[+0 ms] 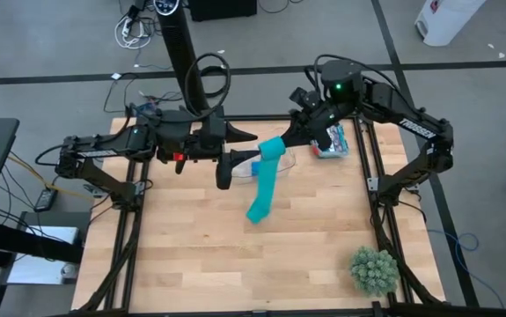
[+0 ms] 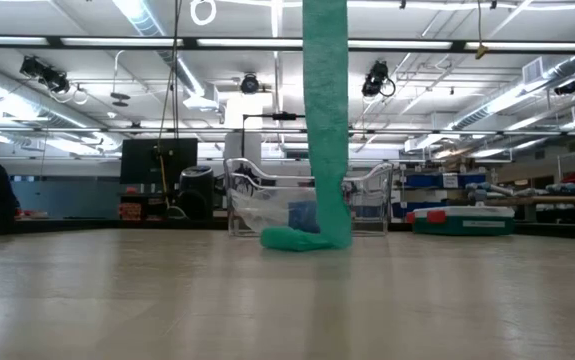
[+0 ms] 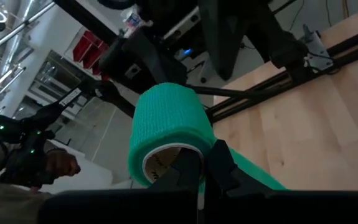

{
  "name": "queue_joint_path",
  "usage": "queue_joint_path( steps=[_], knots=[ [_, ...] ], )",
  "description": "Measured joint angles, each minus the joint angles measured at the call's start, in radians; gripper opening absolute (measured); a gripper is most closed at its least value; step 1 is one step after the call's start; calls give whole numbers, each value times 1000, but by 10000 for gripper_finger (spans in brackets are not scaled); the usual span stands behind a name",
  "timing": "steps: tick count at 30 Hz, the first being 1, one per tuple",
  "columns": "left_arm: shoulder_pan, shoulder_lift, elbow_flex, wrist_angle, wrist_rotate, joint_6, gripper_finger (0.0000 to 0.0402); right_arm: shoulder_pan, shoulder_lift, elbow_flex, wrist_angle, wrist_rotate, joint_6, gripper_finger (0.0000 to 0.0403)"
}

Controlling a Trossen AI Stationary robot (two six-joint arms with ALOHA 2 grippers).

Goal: Roll bandage
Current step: Roll the sky blue bandage

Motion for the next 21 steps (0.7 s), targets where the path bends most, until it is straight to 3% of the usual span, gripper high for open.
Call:
queue_joint_path(
  steps=[9, 11, 15, 21],
  knots=[
    [0, -1, 0, 14, -29, -3, 162, 10, 36, 0, 78, -6, 17, 0],
    [-1, -1, 0, 15, -31, -9, 133, 10, 38, 0, 87, -7, 17, 0],
    [0, -1, 0, 12, -42, -19, 28, 7, 37, 0, 94, -16, 16, 1],
    [3, -6, 0, 37, -42, -73, 17, 1, 11, 0, 103, -13, -50, 43]
  ],
)
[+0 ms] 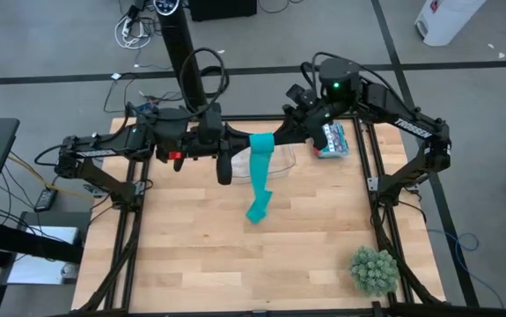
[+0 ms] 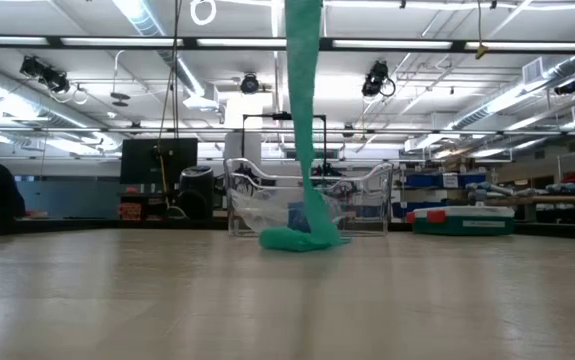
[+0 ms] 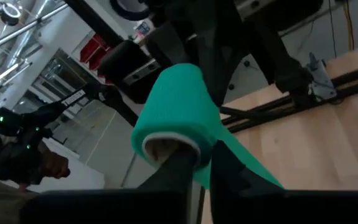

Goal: Roll bandage
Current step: Roll the sky blue bandage

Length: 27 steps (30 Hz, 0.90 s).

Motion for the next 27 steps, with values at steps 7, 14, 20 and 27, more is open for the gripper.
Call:
queue_joint_path(
  steps=[7, 14, 20, 27],
  knots=[
    [28, -25, 0, 22, 46, -157, 17, -50, -80, 0, -7, 61, -138, 105],
    [71, -26, 0, 63, 154, -315, 17, 9, -130, 0, -4, 262, -465, 108],
    [86, -26, 0, 68, 164, -398, 17, 98, -128, 0, -8, 458, -660, 110],
    [86, -24, 0, 62, 154, -442, 17, 164, -121, 0, 28, 589, -809, 135]
  ],
)
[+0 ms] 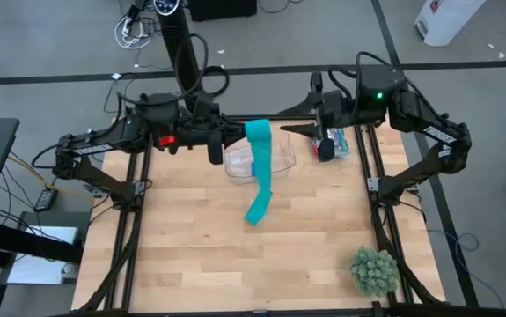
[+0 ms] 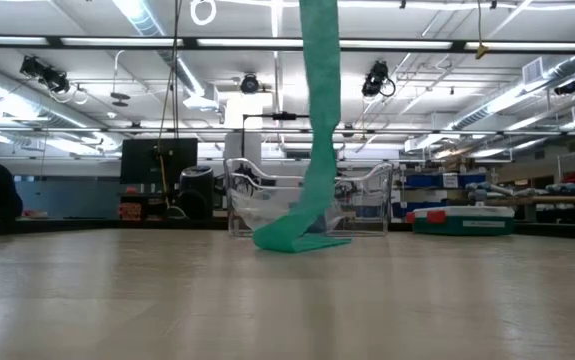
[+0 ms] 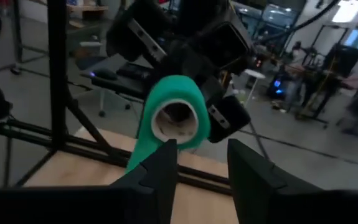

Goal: Roll bandage
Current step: Roll the sky blue bandage

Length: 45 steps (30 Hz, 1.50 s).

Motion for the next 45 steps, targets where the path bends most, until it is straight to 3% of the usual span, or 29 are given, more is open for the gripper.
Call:
queue_joint_path(
  steps=[3, 9, 22, 30, 41, 45],
  knots=[
    [0, 1, 0, -2, -10, -1, 17, 10, 3, 0, 6, 62, -28, 151],
    [0, 1, 0, -5, -27, -24, 17, 10, 6, 0, 55, 72, -60, 175],
    [0, 1, 0, -27, -46, -83, 23, 23, 52, 0, 101, 76, -141, 178],
    [12, 1, 0, -38, -15, -137, 20, 24, 64, 0, 110, 64, -244, 170],
    [19, 0, 0, -91, 82, -373, 20, 70, 101, 1, 128, 58, -538, 149],
    [20, 0, 0, -84, 103, -454, 21, 74, 101, 1, 140, 56, -558, 127]
  ],
)
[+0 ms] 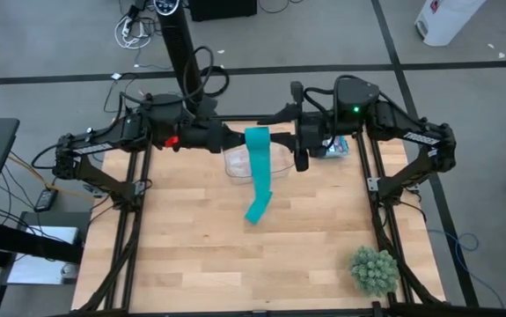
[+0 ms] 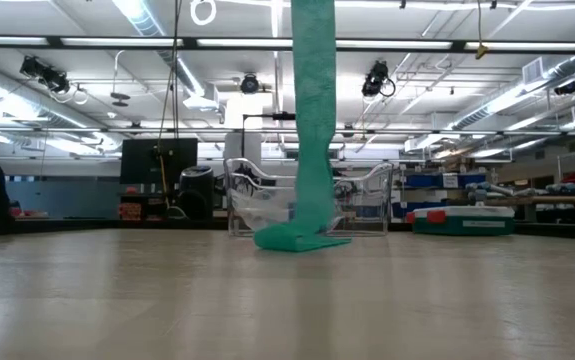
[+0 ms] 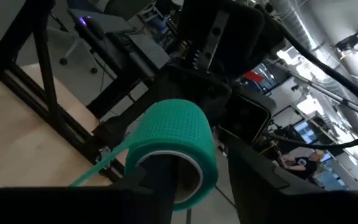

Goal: Roll bandage
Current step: Roll the sky blue bandage

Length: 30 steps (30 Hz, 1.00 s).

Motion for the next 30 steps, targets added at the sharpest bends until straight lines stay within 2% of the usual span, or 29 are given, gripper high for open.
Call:
queue_joint_path(
  steps=[6, 10, 14, 19, 25, 27, 30],
  knots=[
    [0, 1, 0, 2, 18, -113, 24, 0, 1, -1, -4, -40, 40, 54],
    [0, 1, 0, 20, 18, -92, 25, 0, 0, -1, -3, -48, 90, 8],
    [0, 2, 0, 50, 1, 54, 42, 4, -3, 0, 5, -48, 129, 10],
    [9, 2, 0, 53, -40, 178, 116, 11, -3, 0, 1, -47, 156, 2],
    [42, 2, 0, 54, 27, 225, 192, 11, -13, 0, 3, -47, 221, 1],
    [60, -8, 0, 52, 67, 258, 202, 11, -22, -2, -2, -47, 242, 1],
    [83, -38, 0, 54, 74, 310, 206, 11, -39, -2, -2, -51, 287, 0]
  ],
)
